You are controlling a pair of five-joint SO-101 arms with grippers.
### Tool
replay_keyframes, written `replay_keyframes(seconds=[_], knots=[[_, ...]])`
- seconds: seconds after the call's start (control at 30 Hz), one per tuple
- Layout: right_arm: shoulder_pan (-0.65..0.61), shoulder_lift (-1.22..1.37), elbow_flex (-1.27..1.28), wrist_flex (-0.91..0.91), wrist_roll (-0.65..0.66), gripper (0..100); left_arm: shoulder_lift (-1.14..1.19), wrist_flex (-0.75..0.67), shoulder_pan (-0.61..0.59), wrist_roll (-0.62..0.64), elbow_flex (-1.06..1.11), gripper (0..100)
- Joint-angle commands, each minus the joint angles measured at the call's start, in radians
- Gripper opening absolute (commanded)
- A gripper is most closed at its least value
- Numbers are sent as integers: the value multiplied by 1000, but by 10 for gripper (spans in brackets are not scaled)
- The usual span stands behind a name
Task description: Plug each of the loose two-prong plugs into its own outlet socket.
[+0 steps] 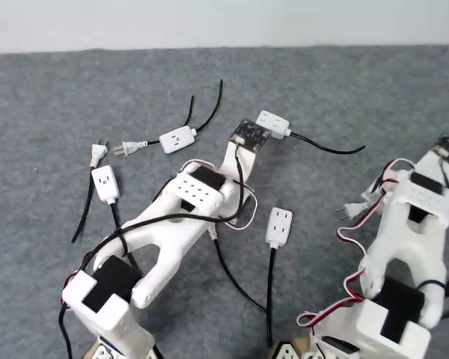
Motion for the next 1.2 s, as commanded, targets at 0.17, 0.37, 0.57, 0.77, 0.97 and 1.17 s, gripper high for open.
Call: replay_keyframes(seconds=[0.17,0.37,0.57,0.77,0.97,1.17], knots=[[-42,59,-40,-180,-74,95,-54,-72,-3,-29,10,13],[-56,148,-121,-68,-71,95,-54,-72,-3,-31,10,14],[-56,213,-172,-67,-71,95,-54,-72,-3,-31,10,14],[-58,306,-245,-54,-69,90,-52,-72,-3,-31,10,14],[-56,344,-302,-8,-66,30,-52,-72,-3,-31,12,14],[-61,344,-301,-5,-5,12,-52,-72,-3,-31,12,14]])
